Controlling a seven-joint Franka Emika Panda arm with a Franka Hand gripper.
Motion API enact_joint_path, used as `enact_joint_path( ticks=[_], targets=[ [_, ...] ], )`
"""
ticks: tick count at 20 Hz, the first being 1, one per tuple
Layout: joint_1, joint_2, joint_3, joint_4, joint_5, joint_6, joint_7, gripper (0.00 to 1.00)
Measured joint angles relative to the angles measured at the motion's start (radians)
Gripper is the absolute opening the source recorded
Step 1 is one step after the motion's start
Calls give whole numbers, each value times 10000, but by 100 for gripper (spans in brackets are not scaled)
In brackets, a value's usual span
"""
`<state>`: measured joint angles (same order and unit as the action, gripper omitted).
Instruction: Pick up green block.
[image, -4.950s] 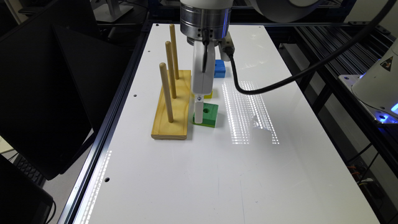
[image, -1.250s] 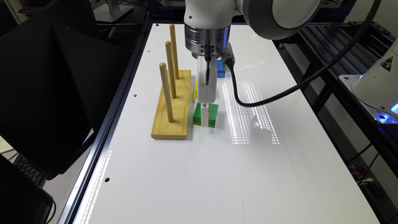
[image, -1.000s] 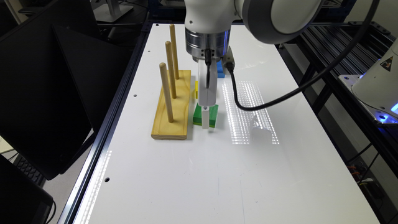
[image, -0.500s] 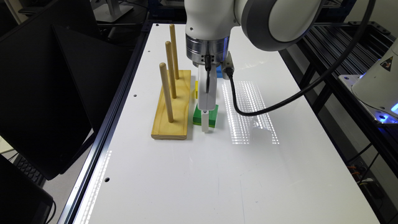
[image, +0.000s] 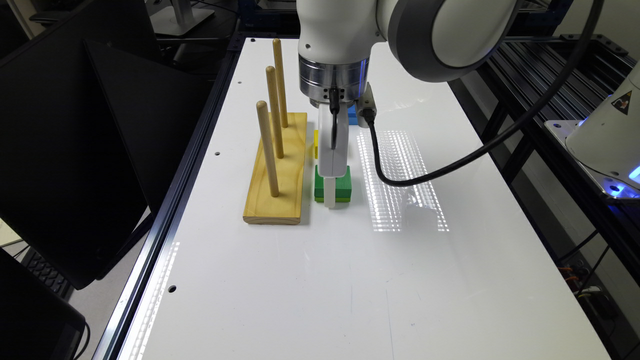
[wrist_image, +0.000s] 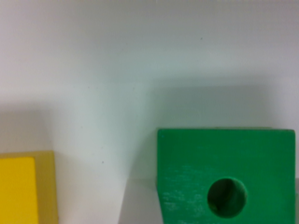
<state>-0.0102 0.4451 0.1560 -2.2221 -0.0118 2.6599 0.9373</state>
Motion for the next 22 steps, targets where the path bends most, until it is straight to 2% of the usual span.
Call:
enact_joint_path(
  ticks=[14, 18, 22],
  targets=[
    [-1, -9, 1, 0, 0, 0, 0, 0],
    [-1, -152, 6, 0, 3, -39, 0, 0],
    [-2, -439, 21, -8, 17, -269, 0, 0]
  ],
)
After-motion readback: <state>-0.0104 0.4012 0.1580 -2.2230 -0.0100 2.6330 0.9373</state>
